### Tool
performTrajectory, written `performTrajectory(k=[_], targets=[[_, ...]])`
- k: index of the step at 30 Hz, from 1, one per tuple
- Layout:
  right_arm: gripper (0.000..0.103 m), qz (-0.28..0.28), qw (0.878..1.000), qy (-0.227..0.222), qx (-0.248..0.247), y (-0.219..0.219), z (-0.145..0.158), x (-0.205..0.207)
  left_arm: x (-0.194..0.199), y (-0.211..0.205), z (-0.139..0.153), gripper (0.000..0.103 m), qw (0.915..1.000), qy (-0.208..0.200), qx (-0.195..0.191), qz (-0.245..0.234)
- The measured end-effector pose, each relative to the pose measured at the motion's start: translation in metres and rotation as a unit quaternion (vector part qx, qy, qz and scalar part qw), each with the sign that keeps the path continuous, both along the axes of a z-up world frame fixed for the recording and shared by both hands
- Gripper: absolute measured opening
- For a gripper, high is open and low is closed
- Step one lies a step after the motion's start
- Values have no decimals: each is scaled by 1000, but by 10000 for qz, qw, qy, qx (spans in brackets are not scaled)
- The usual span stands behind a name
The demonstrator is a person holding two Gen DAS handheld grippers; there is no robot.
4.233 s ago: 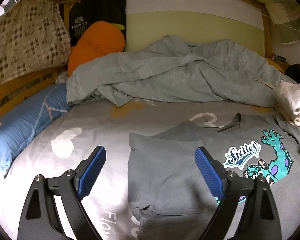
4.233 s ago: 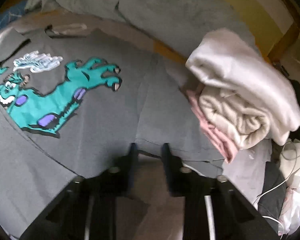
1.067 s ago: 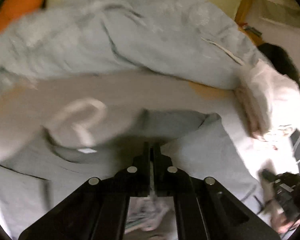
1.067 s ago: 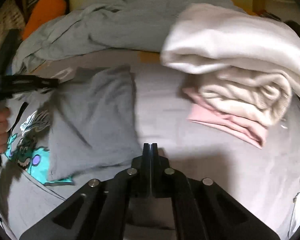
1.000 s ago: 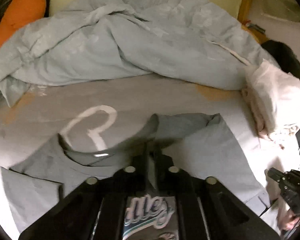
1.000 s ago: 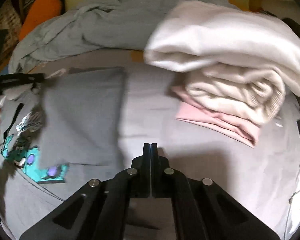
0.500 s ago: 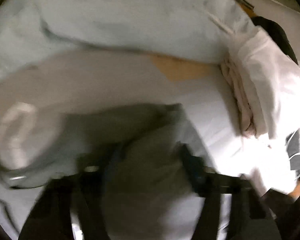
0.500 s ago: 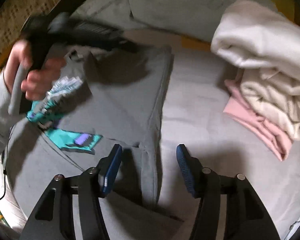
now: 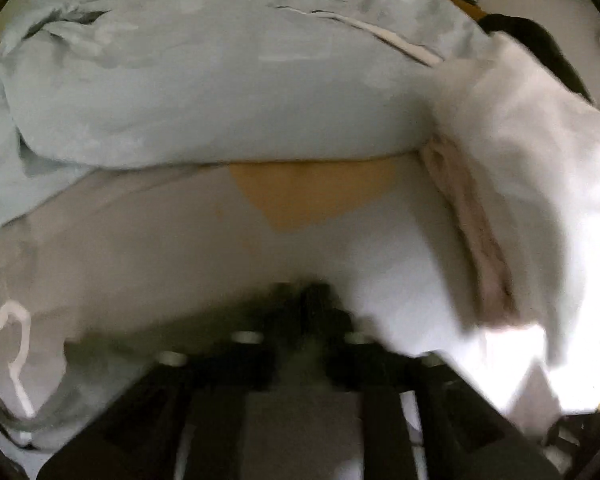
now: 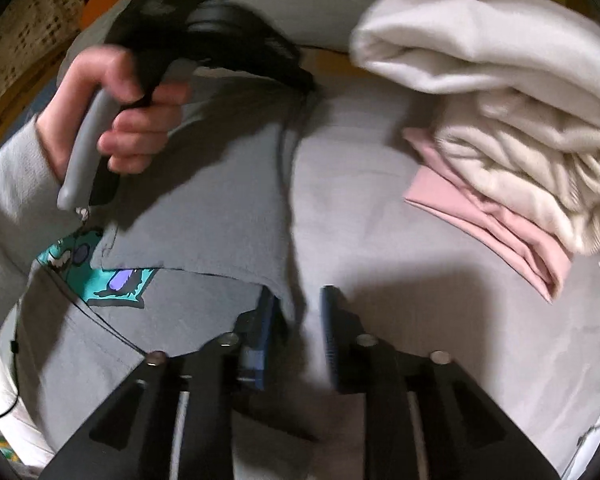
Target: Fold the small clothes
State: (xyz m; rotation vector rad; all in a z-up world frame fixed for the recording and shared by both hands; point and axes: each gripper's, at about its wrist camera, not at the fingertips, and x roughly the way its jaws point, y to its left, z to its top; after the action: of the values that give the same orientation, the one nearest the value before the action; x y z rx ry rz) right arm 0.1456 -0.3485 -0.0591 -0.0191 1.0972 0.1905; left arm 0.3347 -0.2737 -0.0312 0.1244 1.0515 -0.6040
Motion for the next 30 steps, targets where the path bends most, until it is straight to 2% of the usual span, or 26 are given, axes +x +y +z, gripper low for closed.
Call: performTrajectory(k=[1,2,4,5,7,8,10,11,12,15,17,19,20,25,28,29,30], targets=[[44,-45,9999,-95,1,-10,8,-5,-12,7,9,43,9998,-132,-53,-170],[44,-45,9999,-95,1,-10,8,-5,-29,19,24,43,9984,-508,-84,-231],[44,507,9976,-467,-100,0,26,-21,-53,48,49,48,9954,-928,-245,-61],[44,507,9976,-467,-100,0,26,-21,-63,65,60,48,9944,-993,-352,59],[44,578,9955,-745,42,7,37,-26,-88,97,81,48,9904,-1261,-492,265],[44,426,9949,-872,270,8,41,-25,-107,116,92,48,9860,-1537,-493,421],[44,338,9949,-898,304,7,42,-25,-138,143,112,49,9750,-2042,-551,679],[44,211,9934,-1104,237,9,46,-26,-159,161,122,50,9678,-2313,-569,815],[44,211,9934,-1104,237,9,46,-26,-174,172,130,52,9617,-2528,-565,896],[44,90,9864,-1637,72,11,66,-54,-214,201,150,54,9426,-3084,-315,1242],[44,-12,9808,-1949,35,13,80,-67,-238,225,165,54,9334,-3263,-330,1453],[44,-112,9706,-2395,193,24,116,-91,-262,243,184,54,9234,-3462,-363,1615],[44,-112,9706,-2395,193,24,116,-91,-277,251,196,54,9165,-3592,-388,1718],[46,-235,9533,-3009,115,31,159,-146,-343,286,238,66,8885,-4082,-604,2007],[48,-329,9458,-3227,164,35,173,-173,-375,305,238,75,8784,-4151,-609,2289],[48,-517,9395,-3382,142,36,176,-193,-384,310,231,78,8781,-4132,-556,2348],[49,-517,9395,-3382,142,36,176,-193,-391,315,219,78,8784,-4086,-435,2441]])
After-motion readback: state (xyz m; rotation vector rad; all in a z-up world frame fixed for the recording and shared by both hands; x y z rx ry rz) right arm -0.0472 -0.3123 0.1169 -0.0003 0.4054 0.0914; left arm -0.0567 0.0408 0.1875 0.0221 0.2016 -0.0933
